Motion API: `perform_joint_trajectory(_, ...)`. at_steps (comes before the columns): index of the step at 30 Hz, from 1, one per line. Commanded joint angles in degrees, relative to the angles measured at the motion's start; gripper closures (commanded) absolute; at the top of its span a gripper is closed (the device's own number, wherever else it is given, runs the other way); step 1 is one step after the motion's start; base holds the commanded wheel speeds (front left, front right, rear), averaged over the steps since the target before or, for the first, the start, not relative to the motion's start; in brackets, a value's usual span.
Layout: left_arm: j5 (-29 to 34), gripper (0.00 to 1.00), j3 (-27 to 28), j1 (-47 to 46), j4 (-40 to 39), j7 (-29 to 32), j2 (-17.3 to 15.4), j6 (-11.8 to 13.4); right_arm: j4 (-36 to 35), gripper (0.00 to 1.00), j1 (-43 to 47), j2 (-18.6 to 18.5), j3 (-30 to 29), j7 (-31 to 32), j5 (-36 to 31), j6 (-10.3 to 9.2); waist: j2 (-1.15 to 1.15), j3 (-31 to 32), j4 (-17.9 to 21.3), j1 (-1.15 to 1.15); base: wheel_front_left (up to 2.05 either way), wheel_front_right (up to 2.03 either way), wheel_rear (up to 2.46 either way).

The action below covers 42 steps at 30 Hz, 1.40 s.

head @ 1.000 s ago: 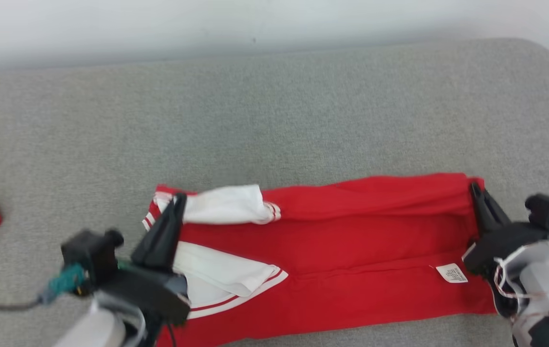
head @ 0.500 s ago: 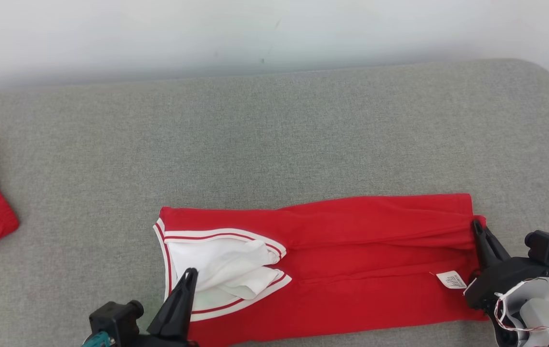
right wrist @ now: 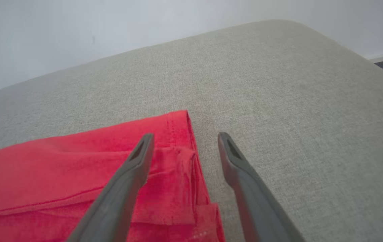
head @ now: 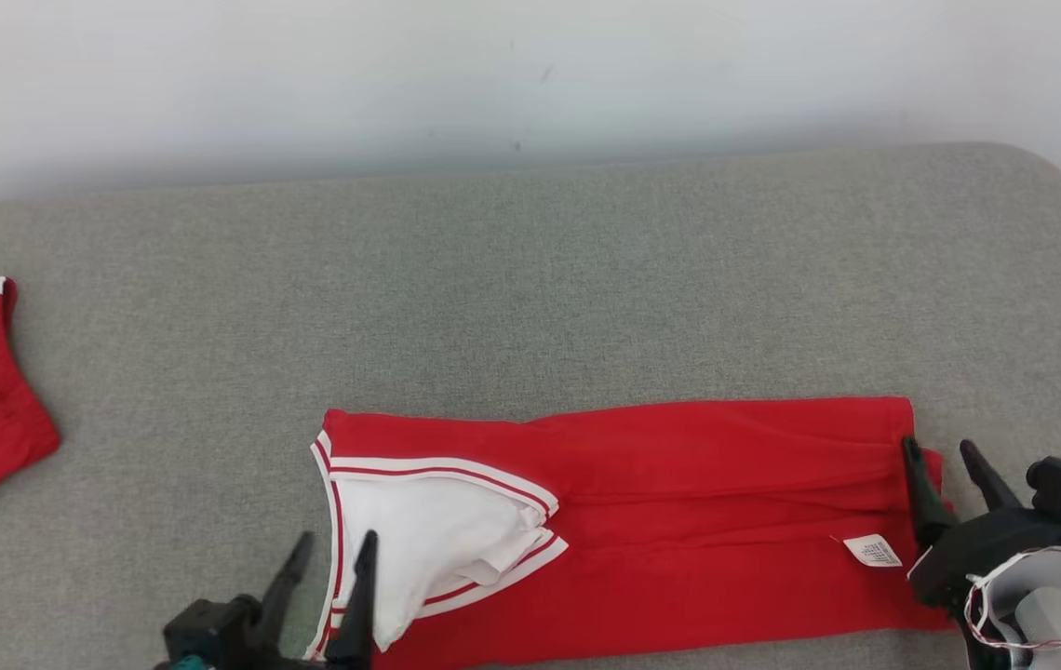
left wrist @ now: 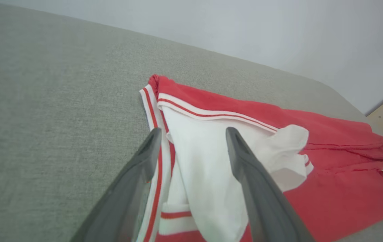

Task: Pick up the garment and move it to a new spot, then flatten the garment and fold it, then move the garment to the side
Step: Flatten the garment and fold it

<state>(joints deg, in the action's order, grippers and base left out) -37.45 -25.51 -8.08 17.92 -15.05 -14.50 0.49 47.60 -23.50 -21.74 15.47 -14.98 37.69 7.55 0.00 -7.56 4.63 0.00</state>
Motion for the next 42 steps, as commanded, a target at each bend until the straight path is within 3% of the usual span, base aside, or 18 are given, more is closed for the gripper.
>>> perform_joint_trajectory(1,2.57,0.0,2.44,1.7,-1.03,-0.17,0.78,-0.48,-0.95,0.0,0.68,-0.21,-0.82,-0.22,-0.69,-0.1,0.0,0.54,-0.19,0.0,0.0,0.0,0.0)
perform_joint_trajectory(6,10.31,0.0,10.26,4.6,-4.66,-0.17,3.87,-1.53,-1.68,0.0,2.04,-0.46,-2.57,-0.23,-1.72,-0.1,0.0,1.65,-0.55,0.0,0.0,0.0,0.0)
perform_joint_trajectory(15,23.4,0.0,21.35,9.91,-9.51,-0.17,9.34,-4.91,7.1,0.0,0.52,1.08,-1.01,-0.23,-2.21,-0.1,0.0,3.19,-1.67,0.0,0.0,0.0,0.0)
perform_joint_trajectory(29,26.67,0.0,28.2,12.91,-9.04,-0.18,11.64,-7.18,15.91,0.0,-0.38,3.67,3.5,0.22,0.35,-0.1,0.0,4.97,-3.21,0.0,0.0,0.0,0.0)
perform_joint_trajectory(31,26.32,0.0,28.53,12.99,-8.79,-0.18,11.66,-7.37,16.2,0.53,-0.54,3.76,4.02,0.22,0.57,-0.1,0.0,5.03,-3.3,0.0,0.0,0.0,0.0)
perform_joint_trajectory(33,25.81,0.0,28.46,13.07,-8.53,-0.18,11.63,-7.51,16.64,0.82,-0.82,3.7,4.52,0.17,1.06,-0.1,0.0,5.1,-3.41,0.0,0.0,0.0,0.0)
perform_joint_trajectory(34,25.57,0.0,28.44,13.16,-8.3,-0.18,11.64,-7.4,16.92,0.9,-1.04,3.62,4.74,0.15,1.17,-0.1,0.0,5.14,-3.46,0.0,0.0,0.0,0.0)
perform_joint_trajectory(36,25.45,0.0,28.4,13.22,-8.19,-0.18,11.63,-7.42,17.14,1.0,-1.58,3.17,5.04,0.09,1.55,-0.1,0.0,5.22,-3.57,0.0,0.0,0.0,0.0)
perform_joint_trajectory(42,25.33,0.0,28.77,13.8,-7.88,-0.18,11.63,-7.13,16.68,1.0,-1.6,0.86,4.81,-0.17,2.25,-0.11,0.0,5.48,-3.62,0.0,0.0,0.0,0.0)
